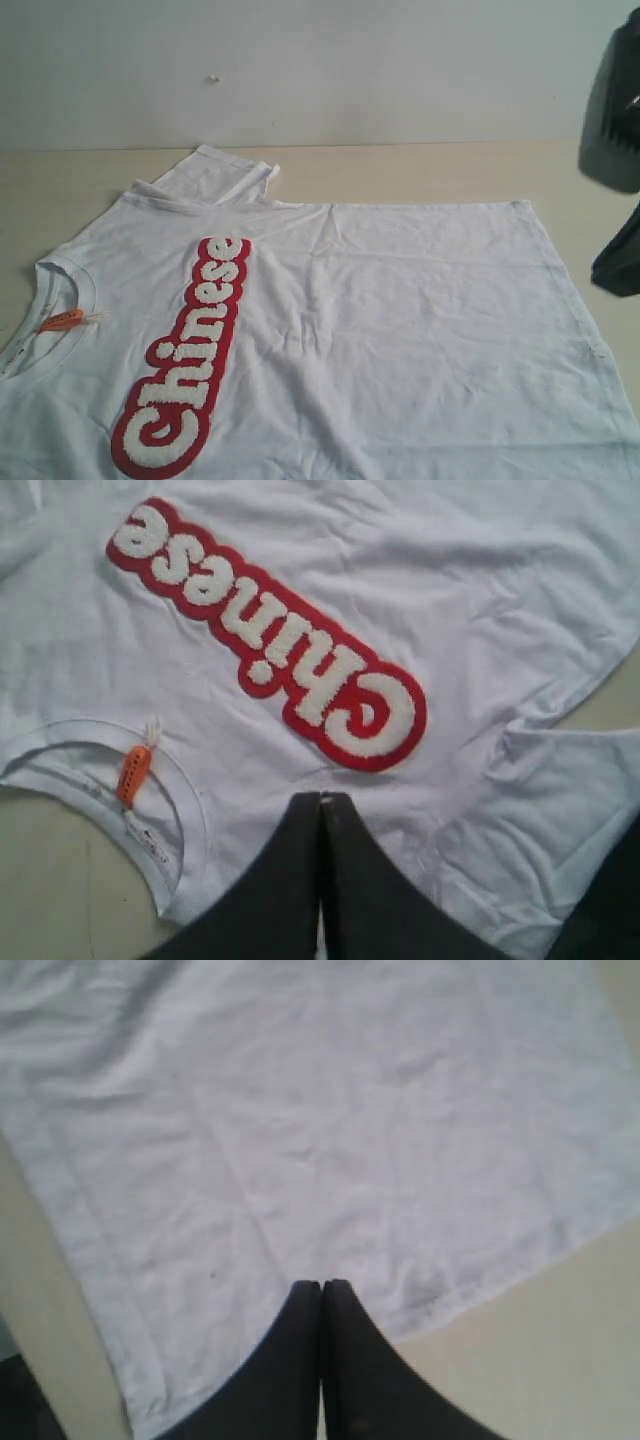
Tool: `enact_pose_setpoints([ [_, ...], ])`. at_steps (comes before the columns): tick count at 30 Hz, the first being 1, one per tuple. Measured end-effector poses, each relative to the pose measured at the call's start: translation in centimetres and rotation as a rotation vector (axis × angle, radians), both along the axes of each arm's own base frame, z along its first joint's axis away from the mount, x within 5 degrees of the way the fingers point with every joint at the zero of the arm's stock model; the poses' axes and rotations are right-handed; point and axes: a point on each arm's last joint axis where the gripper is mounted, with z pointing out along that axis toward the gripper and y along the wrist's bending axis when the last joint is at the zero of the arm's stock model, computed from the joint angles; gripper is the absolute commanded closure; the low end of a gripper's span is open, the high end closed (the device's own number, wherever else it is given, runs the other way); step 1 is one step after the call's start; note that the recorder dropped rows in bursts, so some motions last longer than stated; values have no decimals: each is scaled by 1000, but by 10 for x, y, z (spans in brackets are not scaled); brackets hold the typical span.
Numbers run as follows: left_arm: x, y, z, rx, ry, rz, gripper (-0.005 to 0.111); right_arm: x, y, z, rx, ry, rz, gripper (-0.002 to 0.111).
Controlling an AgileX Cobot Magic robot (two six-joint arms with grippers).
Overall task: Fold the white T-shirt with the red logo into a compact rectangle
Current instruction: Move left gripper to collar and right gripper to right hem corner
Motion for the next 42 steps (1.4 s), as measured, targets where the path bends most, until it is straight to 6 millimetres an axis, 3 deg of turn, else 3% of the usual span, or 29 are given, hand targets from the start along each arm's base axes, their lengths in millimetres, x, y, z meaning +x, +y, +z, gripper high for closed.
enact_pose_setpoints([
  [7,-6,3,-35,87,86,-95,104,8,21,-13,73,92,220,108],
  [9,-9,6,-46,118,113,-113,95,9,22,-15,65,97,231,106],
  [11,-11,8,-56,143,140,-123,79,10,22,-16,59,99,234,99],
  [14,-14,10,-67,165,174,-127,53,10,22,-17,57,107,234,81],
  [16,-17,11,-73,174,195,-128,45,9,21,-21,53,117,233,65],
  [19,-20,12,-81,183,224,-130,43,8,20,-27,45,137,228,42],
  [25,-24,13,-92,192,264,-132,40,7,20,-38,67,175,120,17],
  [33,-26,11,-93,159,287,-97,1,4,19,-39,45,189,186,6],
  [42,-25,7,-91,95,298,-55,1,5,17,-39,19,171,206,5],
])
